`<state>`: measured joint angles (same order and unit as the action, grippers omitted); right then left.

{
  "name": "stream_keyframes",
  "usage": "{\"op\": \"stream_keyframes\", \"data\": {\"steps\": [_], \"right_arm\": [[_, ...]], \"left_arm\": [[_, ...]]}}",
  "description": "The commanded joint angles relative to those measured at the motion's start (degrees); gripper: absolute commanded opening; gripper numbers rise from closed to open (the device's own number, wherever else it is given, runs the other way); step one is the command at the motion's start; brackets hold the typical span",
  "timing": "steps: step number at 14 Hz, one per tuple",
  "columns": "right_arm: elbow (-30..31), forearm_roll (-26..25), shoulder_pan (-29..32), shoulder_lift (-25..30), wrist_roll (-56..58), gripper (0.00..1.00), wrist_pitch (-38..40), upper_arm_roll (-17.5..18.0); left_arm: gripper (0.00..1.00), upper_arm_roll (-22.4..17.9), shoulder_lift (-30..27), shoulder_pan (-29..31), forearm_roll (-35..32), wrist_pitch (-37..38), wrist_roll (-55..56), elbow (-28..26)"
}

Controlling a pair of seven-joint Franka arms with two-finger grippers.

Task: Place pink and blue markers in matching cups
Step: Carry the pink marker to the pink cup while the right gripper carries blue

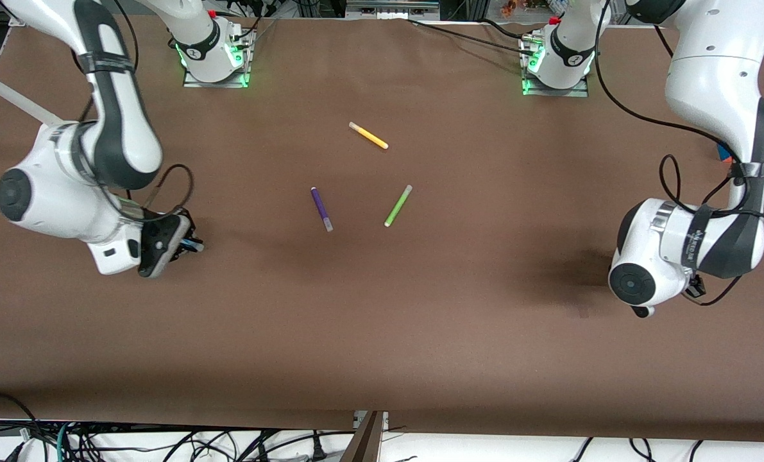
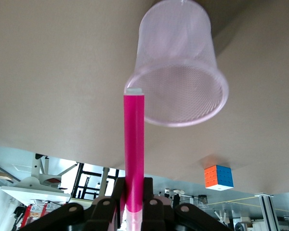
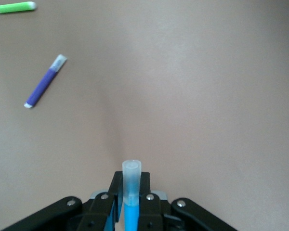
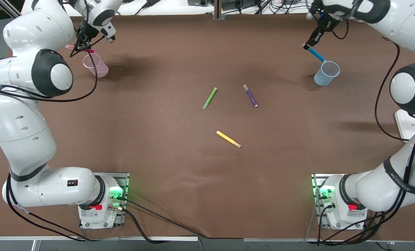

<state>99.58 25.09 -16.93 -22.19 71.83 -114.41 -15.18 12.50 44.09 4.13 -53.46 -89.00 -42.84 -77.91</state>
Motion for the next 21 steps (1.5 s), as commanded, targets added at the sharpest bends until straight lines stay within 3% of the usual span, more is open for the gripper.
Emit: {"op": "stream_keyframes", "data": {"steps": [1,3,5,7,9,10,12,16,21], "right_arm": [[0.09,7.49,1.19,1.18,10.32,0.0,4.01,-1.96],[0.09,10.84,2.86,1.09,15.95,0.0,5.33,-1.96],[0.09,14.35,4.96,0.66,22.18,0.0,7.7,-1.96],[0.09,16.99,6.9,0.22,28.25,0.0,9.9,-1.96],[0.09,17.79,8.57,-0.4,31.95,0.0,11.13,-1.96],[0.09,18.06,9.53,-0.84,33.71,0.0,11.92,-1.87],[0.09,21.3,11.12,-2.15,38.63,0.0,13.94,-1.87],[0.09,22.45,13.59,-3.74,43.04,0.0,16.23,-1.87],[0.09,24.04,15.43,-5.14,47.17,0.0,19.22,-1.87]], "left_arm": [[0.1,-0.64,2.14,-1.32,-1.82,1.37,-1.45,2.94],[0.44,-0.64,2.4,-1.58,-3.04,1.37,-1.45,2.68],[0.53,-0.64,2.41,-2.2,-4.02,1.54,-1.36,2.41],[0.49,-0.64,2.06,-1.67,-4.02,1.9,-1.63,2.41],[0.59,-0.55,1.79,-2.19,-3.94,3.38,-1.89,2.76],[0.67,-0.38,1.18,-2.2,-3.59,4.35,-1.81,2.93],[1.0,0.59,-1.97,-2.11,-0.7,5.06,-1.1,3.2],[1.0,0.68,-12.51,-1.76,20.71,5.06,13.27,2.94],[1.0,1.64,-19.81,-1.76,40.06,8.23,32.35,0.49]]}}
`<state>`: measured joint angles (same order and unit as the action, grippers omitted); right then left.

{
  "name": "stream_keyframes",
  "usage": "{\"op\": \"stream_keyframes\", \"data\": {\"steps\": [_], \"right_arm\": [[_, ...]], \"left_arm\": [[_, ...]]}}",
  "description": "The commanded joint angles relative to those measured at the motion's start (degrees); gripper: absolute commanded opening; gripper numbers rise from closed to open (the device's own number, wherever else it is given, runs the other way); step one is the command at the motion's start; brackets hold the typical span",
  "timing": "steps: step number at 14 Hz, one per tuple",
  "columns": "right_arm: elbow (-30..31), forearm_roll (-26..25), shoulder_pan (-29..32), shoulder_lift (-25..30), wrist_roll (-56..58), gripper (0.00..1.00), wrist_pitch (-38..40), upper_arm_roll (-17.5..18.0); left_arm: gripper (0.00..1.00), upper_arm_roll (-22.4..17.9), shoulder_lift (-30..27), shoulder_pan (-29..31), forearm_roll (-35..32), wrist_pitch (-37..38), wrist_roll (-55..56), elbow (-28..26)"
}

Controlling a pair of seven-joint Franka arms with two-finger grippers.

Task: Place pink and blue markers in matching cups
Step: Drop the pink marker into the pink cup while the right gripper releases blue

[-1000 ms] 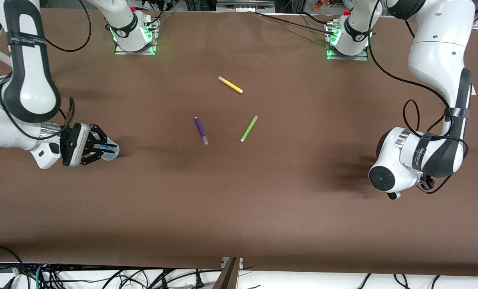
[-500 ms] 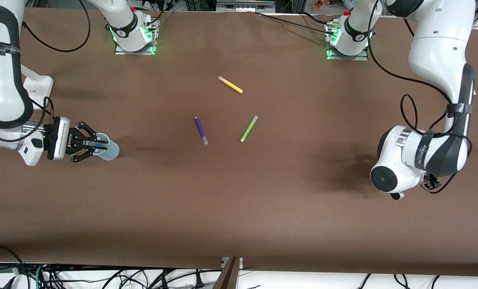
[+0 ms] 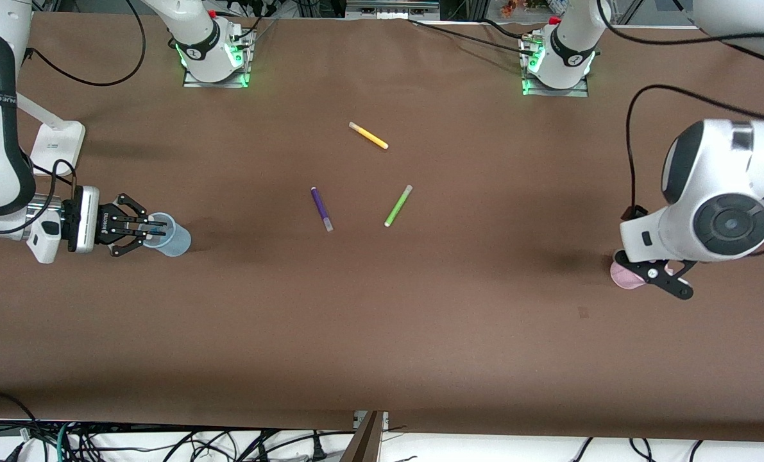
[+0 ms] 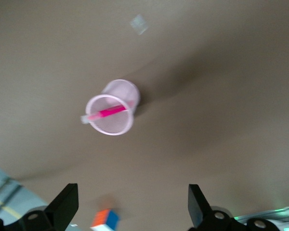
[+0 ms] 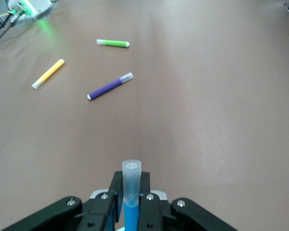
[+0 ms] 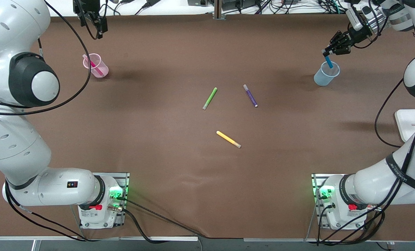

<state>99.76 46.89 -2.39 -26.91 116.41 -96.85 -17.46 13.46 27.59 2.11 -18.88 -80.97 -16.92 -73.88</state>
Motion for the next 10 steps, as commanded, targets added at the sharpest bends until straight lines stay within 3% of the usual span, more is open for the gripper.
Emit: {"op": "stream_keyframes", "data": {"steps": [1,4,7,8,9,10], "right_arm": [[-0.09,2.24,1.41,-0.6,3.38,0.0,1.84,0.5],[-0.09,2.33,2.29,-1.13,4.0,0.0,3.25,0.5],[-0.09,2.68,2.47,-1.92,4.0,0.02,3.25,0.5],[-0.09,2.68,2.47,-2.01,3.92,0.15,3.25,0.5],[-0.09,2.85,2.47,-2.18,3.48,0.43,3.25,0.5],[-0.09,3.81,2.47,-2.36,3.22,0.99,3.25,0.5]], "left_arm": [[1.0,0.87,-5.07,0.18,8.65,-0.23,10.12,-4.5],[1.0,2.89,-8.33,0.26,13.59,-2.25,19.09,-5.82],[1.0,3.51,-15.43,0.35,15.09,-12.85,26.65,-15.37],[1.0,3.51,-18.42,0.79,15.18,-16.64,28.16,-19.68],[1.0,3.51,-21.24,1.14,15.27,-18.59,28.17,-22.42],[1.0,3.51,-22.4,2.01,16.58,-18.52,27.91,-22.7]]}}
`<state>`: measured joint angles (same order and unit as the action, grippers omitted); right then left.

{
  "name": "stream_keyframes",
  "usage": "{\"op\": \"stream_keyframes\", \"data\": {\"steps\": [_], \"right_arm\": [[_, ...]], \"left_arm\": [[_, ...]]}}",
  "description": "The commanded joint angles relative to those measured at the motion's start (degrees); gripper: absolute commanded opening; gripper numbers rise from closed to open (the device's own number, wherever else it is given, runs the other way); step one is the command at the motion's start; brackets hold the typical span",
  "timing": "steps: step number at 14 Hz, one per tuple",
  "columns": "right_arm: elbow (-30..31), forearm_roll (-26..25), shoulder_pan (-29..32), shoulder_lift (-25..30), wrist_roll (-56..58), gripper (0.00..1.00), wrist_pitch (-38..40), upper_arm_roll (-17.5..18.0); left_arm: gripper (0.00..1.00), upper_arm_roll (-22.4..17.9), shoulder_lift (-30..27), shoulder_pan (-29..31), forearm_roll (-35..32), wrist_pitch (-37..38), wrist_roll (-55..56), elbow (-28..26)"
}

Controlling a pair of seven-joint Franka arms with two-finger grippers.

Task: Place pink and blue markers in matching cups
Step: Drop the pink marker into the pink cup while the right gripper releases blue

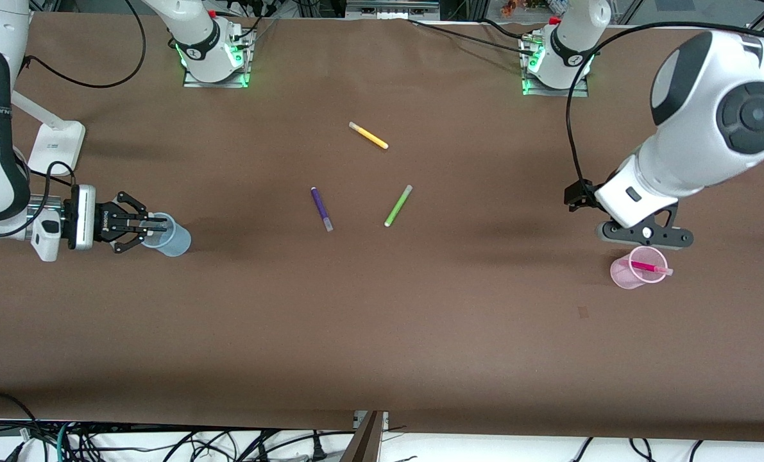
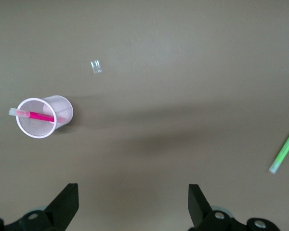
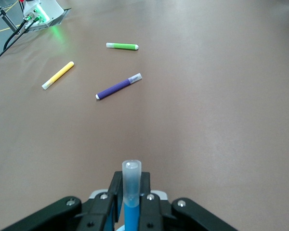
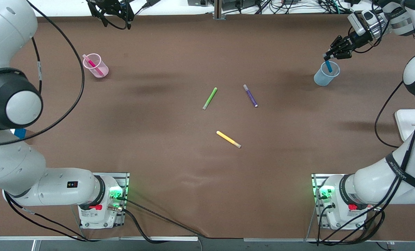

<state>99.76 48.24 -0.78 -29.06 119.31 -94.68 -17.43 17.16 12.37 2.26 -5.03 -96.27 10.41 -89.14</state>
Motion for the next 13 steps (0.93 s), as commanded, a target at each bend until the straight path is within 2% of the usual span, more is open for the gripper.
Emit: {"op": "stream_keyframes", "data": {"steps": [1,5,9,10,13], "right_arm": [[-0.09,2.82,0.86,-0.13,-0.39,1.0,1.08,0.38],[-2.81,2.56,0.6,0.31,-8.01,1.0,2.13,0.38],[-7.2,-0.33,0.25,0.4,-21.01,1.0,3.37,0.38],[-8.43,-1.64,0.25,0.4,-25.14,1.0,3.37,0.38],[-12.47,-5.77,0.6,0.4,-37.61,1.0,4.59,0.38]], "left_arm": [[1.0,-0.2,-8.14,3.7,4.84,-3.13,0.14,-7.1],[1.0,-0.2,-9.91,7.58,6.97,-2.69,-5.58,-7.01],[1.0,-0.81,-10.17,8.03,6.79,-2.6,-5.67,-7.01],[1.0,-2.12,-10.34,6.63,6.79,-2.34,-5.76,-7.1],[1.0,-13.61,-10.78,-2.77,6.44,-1.73,-10.2,-7.01]]}}
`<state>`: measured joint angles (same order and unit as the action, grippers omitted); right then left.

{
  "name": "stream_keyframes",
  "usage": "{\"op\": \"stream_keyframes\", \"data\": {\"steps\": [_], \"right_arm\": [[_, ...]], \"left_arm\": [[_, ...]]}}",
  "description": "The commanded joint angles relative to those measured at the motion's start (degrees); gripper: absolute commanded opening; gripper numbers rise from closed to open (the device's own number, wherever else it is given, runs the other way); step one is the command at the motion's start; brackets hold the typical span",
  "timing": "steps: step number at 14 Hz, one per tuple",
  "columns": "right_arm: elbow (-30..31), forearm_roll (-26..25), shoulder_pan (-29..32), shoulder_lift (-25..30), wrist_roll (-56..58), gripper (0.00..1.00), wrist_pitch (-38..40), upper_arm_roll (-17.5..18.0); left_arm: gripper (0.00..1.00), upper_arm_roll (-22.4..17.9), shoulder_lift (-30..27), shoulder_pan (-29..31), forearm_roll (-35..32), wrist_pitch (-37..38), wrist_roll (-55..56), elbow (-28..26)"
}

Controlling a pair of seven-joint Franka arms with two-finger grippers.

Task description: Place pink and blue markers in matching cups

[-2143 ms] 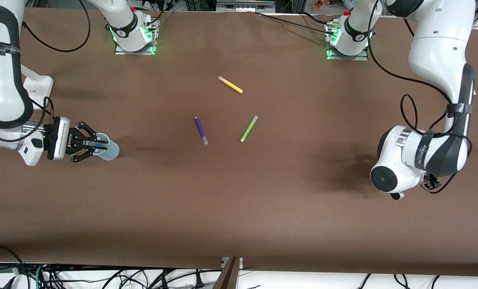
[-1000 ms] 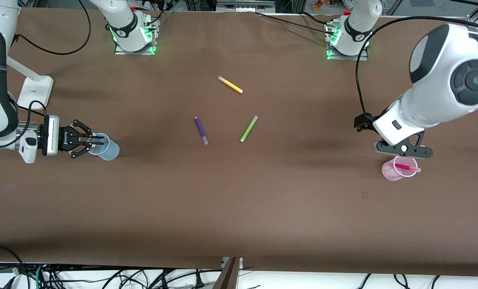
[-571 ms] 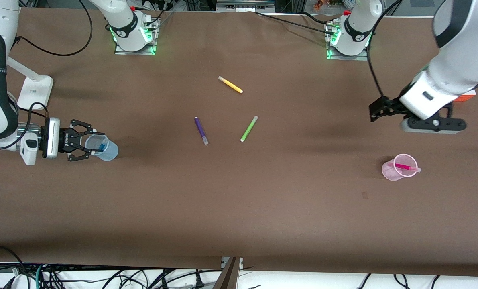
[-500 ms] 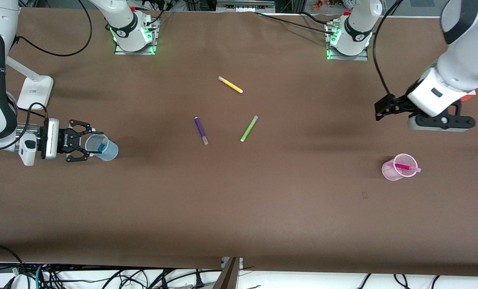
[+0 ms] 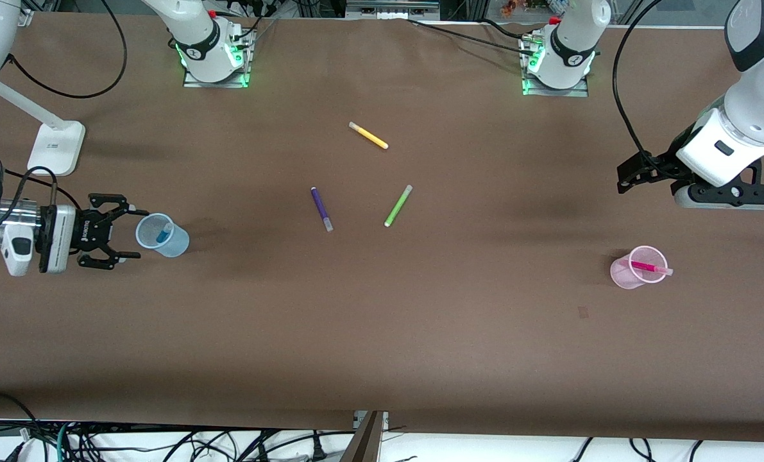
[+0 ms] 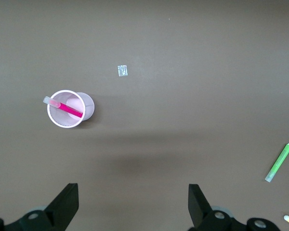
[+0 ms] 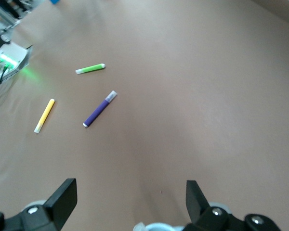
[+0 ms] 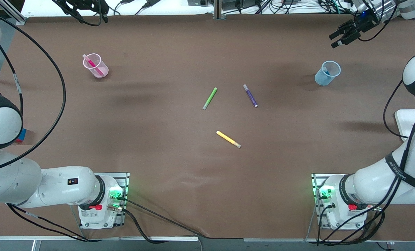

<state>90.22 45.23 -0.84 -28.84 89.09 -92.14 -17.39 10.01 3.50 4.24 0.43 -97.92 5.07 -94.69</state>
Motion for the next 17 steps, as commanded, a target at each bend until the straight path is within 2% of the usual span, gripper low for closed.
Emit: {"op": "stream_keyframes", "data": {"steps": [1,3,6,8,9,11,14,17], "right_arm": [[-3.82,-3.83,0.66,0.18,-11.53,1.0,2.13,0.34],[-5.58,-7.25,0.4,0.18,-19.79,1.0,2.14,0.34],[-11.11,-15.33,-0.74,0.45,-38.85,1.0,6.51,0.95],[-12.0,-21.56,-3.36,3.07,-49.93,1.0,6.79,1.57],[-11.91,-26.2,-4.6,4.39,-55.03,1.0,6.79,2.96],[-11.21,-34.04,-4.35,7.38,-65.67,1.0,6.79,8.66],[-8.41,-40.38,-4.35,11.86,-76.75,1.0,8.46,12.98],[-5.77,-44.88,-4.26,16.51,-83.63,1.0,11.27,15.01]], "left_arm": [[1.0,-7.63,-2.26,-5.29,0.97,0.88,-8.03,-1.46],[1.0,-7.55,-2.36,-5.38,0.97,1.33,-8.33,-1.46],[1.0,-7.64,-2.36,-5.65,0.97,1.33,-8.32,-1.46],[1.0,-7.72,-2.44,-5.64,0.97,1.33,-8.76,-1.54],[1.0,-7.73,-2.44,-5.65,0.97,1.33,-8.76,-1.55],[1.0,-7.64,-2.44,-5.65,0.89,1.33,-9.03,-1.72],[1.0,-7.46,-2.71,-4.68,0.97,0.98,-9.47,-1.72],[1.0,-7.55,-2.71,-4.77,0.89,0.71,-9.47,-1.37]]}}
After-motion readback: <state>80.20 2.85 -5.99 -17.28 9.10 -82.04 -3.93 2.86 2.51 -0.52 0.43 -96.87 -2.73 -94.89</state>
